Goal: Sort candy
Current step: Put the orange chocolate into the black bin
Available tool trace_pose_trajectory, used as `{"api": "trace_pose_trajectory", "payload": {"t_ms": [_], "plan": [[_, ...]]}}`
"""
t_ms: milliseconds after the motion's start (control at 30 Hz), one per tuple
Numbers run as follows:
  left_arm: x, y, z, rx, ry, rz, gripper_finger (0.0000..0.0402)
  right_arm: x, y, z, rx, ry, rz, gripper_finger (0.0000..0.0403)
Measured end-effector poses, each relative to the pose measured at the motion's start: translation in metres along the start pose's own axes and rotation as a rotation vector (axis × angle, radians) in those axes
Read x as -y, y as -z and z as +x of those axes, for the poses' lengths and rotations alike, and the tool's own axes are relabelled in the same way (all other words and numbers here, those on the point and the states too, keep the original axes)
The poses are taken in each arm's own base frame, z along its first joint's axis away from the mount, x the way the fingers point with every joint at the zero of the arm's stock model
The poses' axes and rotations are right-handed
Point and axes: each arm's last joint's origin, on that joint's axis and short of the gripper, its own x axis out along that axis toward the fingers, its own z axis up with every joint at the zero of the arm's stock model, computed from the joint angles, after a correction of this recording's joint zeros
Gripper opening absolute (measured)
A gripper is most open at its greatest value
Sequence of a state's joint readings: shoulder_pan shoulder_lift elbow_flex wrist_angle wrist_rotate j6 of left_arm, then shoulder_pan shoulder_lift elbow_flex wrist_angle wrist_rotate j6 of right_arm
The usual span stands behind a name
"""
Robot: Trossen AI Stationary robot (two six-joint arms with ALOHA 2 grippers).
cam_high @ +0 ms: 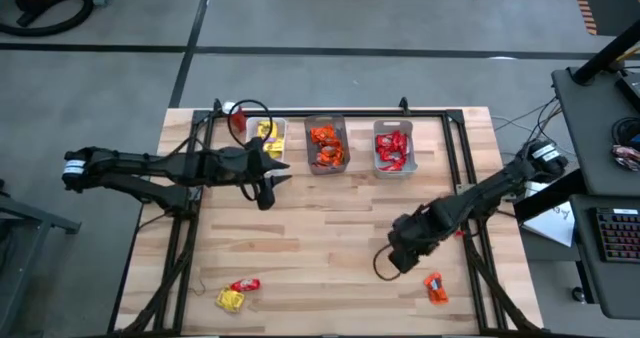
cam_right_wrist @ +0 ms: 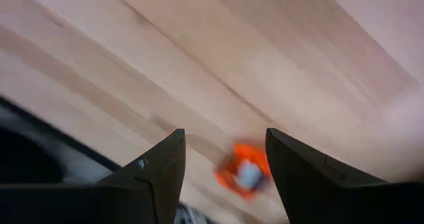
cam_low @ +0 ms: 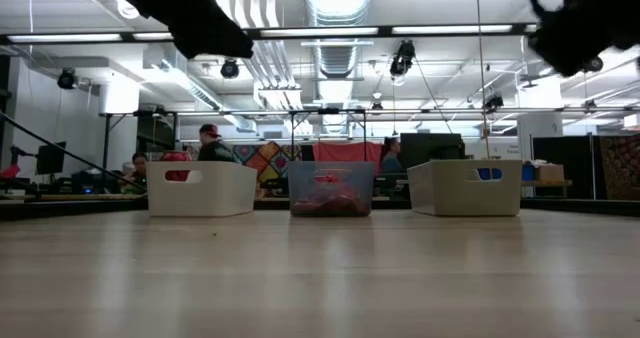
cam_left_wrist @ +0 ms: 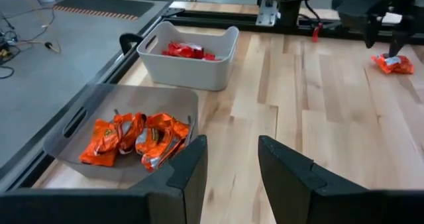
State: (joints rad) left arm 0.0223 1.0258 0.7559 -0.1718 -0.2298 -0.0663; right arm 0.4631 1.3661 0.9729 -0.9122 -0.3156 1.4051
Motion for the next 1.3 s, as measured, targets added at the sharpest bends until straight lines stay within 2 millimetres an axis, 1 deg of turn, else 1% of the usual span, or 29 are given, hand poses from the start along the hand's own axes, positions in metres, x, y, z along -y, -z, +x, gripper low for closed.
{"api": "trace_pose_trajectory", "payload": {"t_ms": [100,200,267,333,400,567,733,933,1067,1300], "plan": [[0.0,0.0,0.001,0.002,0.0,0.001,0.0119,-0.006,0.016,-0.003,-0.029,0.147,0.023,0.0198],[0.0,0.0,0.001,0.004,0.0,0.001,0.0119,-0.016,0.03,0.003,-0.054,0.205,-0.007,0.0198],[0.0,0.0,0.001,0.003,0.0,0.001,0.0119,-0.02,0.039,0.008,-0.094,0.222,0.02,0.0199],[0.0,0.0,0.001,0.003,0.0,0.001,0.0119,-0.023,0.047,0.016,-0.124,0.223,0.044,0.0203],[0.0,0.0,0.001,0.002,0.0,0.001,0.0119,-0.028,0.056,0.026,-0.138,0.187,0.057,0.0209],[0.0,0.0,0.001,0.001,0.0,0.005,0.0119,-0.029,0.071,0.051,-0.152,0.128,0.098,0.0232],[0.0,0.0,0.001,0.002,0.0,0.003,0.0119,-0.018,0.073,0.071,-0.138,0.208,0.156,0.0249],[0.0,0.0,0.001,0.0,0.0,-0.032,0.0119,-0.014,0.067,0.086,-0.097,0.25,0.146,0.0247],[0.0,0.002,0.002,-0.004,0.0,-0.047,0.0119,-0.015,0.066,0.091,-0.095,0.251,0.126,0.0227],[0.0,0.002,0.002,-0.004,0.0,-0.055,0.0119,-0.014,0.065,0.092,-0.07,0.248,0.121,0.0168]]}}
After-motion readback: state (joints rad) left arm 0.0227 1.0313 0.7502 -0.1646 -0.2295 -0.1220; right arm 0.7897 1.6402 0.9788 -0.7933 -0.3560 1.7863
